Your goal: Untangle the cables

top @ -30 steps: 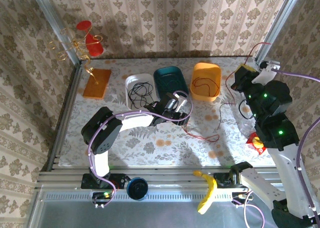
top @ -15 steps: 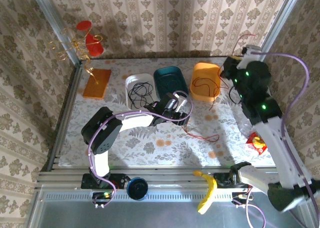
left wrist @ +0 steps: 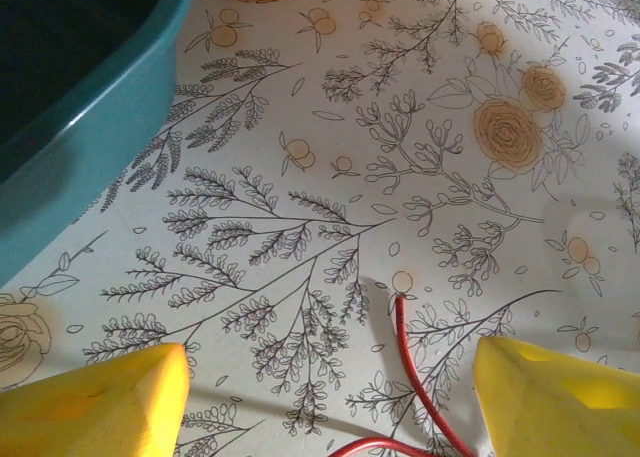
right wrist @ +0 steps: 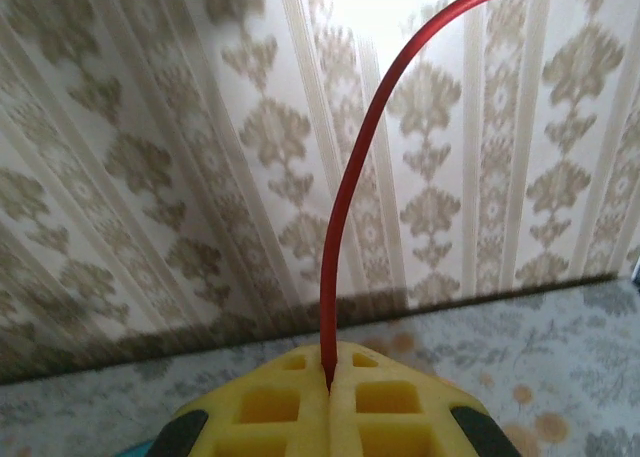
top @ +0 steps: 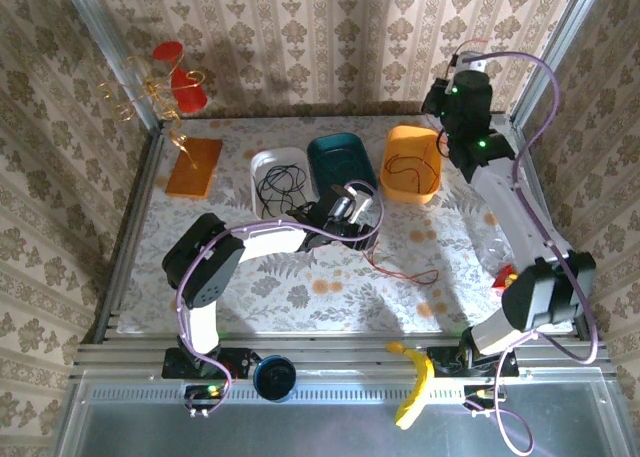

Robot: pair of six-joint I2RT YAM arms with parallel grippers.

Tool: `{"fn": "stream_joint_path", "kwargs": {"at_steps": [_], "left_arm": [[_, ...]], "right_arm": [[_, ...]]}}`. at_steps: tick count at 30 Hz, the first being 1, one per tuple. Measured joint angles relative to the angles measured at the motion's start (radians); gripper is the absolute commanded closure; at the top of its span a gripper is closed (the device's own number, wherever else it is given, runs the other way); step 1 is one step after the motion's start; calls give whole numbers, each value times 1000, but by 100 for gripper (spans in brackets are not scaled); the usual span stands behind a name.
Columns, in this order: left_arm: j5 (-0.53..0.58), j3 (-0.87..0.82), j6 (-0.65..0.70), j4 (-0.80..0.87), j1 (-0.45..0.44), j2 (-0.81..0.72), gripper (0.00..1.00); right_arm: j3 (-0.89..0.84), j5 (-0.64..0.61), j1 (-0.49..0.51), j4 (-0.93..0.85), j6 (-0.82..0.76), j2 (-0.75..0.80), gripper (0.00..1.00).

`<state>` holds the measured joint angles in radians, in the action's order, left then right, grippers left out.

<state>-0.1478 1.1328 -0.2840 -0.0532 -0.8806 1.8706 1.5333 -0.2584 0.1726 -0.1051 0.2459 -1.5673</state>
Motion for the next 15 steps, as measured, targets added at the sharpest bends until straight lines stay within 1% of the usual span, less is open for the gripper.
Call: {"fn": "stream_joint_path", "kwargs": {"at_steps": [3, 8, 15], "left_arm": [[-3, 0, 0, 0, 5, 0, 24], [-6, 0, 0, 0, 5, 0, 24], [-6, -11, 0, 0, 5, 0, 24]], "right_arm": [[-29, 17, -1, -15, 24, -72, 100], [-72, 90, -12, -57, 85, -187, 100], [-82, 189, -50, -80, 157, -292, 100]]}}
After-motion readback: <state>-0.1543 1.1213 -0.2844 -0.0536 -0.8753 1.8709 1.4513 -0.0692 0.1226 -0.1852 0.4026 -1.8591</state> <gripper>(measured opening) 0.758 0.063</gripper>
